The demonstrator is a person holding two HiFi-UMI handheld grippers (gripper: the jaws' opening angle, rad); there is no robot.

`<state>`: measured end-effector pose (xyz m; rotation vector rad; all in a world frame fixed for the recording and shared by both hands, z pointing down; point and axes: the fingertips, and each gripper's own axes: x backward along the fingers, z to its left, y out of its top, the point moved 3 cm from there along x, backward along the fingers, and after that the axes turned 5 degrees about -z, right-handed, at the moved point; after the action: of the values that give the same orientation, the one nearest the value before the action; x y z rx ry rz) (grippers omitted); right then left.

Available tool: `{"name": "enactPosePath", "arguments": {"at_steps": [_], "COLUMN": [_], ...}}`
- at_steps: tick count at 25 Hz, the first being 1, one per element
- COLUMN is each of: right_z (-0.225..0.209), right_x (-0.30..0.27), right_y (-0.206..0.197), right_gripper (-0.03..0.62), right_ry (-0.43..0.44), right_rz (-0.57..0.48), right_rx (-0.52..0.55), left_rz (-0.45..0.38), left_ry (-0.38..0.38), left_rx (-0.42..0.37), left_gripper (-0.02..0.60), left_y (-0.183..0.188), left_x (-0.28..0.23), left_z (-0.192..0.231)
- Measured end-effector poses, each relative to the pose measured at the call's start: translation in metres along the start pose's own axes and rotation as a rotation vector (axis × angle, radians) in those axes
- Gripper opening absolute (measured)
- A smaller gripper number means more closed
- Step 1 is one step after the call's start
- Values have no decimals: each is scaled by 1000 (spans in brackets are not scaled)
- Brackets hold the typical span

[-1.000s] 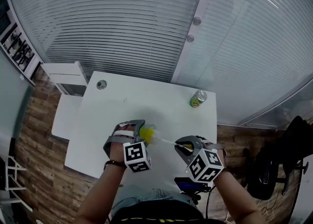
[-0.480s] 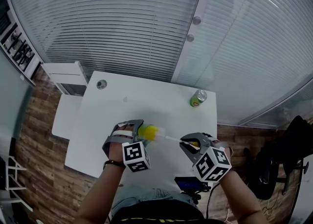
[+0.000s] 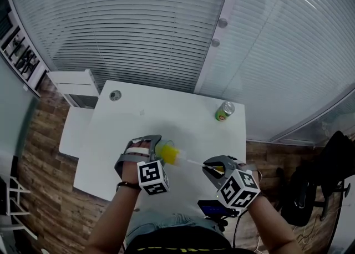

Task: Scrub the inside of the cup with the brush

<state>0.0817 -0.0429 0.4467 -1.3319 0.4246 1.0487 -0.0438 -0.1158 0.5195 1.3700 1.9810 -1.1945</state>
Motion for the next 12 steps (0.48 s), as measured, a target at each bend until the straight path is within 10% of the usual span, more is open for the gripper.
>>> {"name": "enactPosePath", "arguments": {"at_steps": [12], "right_z": [-11], "right_x": [23], "right_y": [15], "right_gripper": [34], "right_ry": [-43], "right_rz": [-44], "right_rx": [5], "left_rz": [14], "left_ry": [0], "left_rx": [4], "left_gripper": [394], "left_y": [-5], "left_x": [0], "left_z": [-2]}}
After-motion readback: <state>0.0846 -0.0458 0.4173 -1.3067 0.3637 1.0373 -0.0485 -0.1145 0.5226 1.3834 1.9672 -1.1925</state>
